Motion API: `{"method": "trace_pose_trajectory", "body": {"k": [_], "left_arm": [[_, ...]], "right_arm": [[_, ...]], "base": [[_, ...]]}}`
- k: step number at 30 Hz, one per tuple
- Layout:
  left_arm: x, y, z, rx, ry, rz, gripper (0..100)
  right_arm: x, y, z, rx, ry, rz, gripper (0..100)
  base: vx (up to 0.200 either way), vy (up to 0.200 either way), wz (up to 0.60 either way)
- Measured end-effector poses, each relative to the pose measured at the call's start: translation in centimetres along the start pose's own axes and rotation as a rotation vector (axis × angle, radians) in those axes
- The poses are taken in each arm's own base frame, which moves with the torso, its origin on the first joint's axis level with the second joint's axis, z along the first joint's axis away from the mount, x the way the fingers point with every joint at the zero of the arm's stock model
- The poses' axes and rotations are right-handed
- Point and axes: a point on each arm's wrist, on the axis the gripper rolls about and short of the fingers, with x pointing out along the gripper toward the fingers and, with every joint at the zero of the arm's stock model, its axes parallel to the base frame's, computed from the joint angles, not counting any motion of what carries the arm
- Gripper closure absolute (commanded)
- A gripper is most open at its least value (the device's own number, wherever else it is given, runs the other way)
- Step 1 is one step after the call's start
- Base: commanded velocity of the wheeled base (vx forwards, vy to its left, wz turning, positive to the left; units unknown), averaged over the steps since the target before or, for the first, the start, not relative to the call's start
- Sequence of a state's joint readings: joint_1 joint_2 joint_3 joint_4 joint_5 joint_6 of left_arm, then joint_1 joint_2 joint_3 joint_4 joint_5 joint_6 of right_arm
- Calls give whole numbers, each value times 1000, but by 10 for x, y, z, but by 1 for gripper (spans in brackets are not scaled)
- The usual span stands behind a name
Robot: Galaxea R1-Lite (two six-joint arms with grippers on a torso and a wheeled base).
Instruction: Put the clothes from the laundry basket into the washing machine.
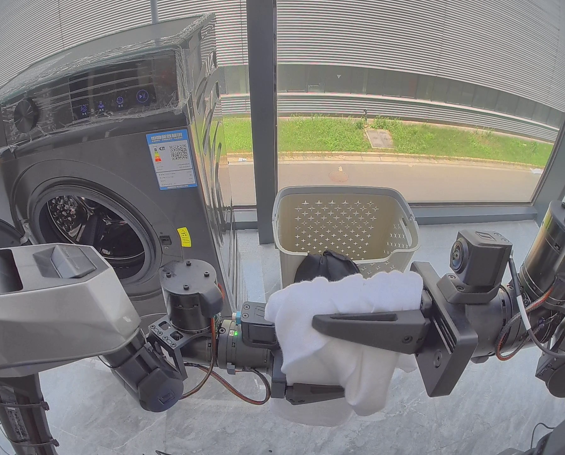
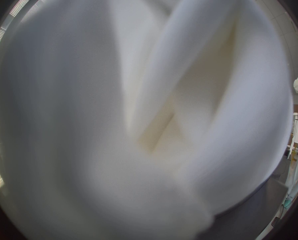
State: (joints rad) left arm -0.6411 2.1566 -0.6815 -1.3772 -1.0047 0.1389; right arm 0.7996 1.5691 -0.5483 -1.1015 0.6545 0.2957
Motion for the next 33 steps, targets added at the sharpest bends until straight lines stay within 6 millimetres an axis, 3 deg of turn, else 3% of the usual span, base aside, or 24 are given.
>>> {"method": "trace_pose_trajectory", "body": {"k": [10, 11, 33], "left_arm": [[7, 5, -8, -9, 11, 34, 0], [7, 5, -9, -10, 12, 34, 100], [10, 9, 1, 11, -16, 71, 100]], "right_arm": [[4, 2, 7, -1, -21, 15, 100], [4, 2, 7, -1, -21, 15, 100], [4, -1, 2, 12, -17, -24, 100]], "base": [[0, 0, 0], [0, 0, 0], [0, 0, 0]]}}
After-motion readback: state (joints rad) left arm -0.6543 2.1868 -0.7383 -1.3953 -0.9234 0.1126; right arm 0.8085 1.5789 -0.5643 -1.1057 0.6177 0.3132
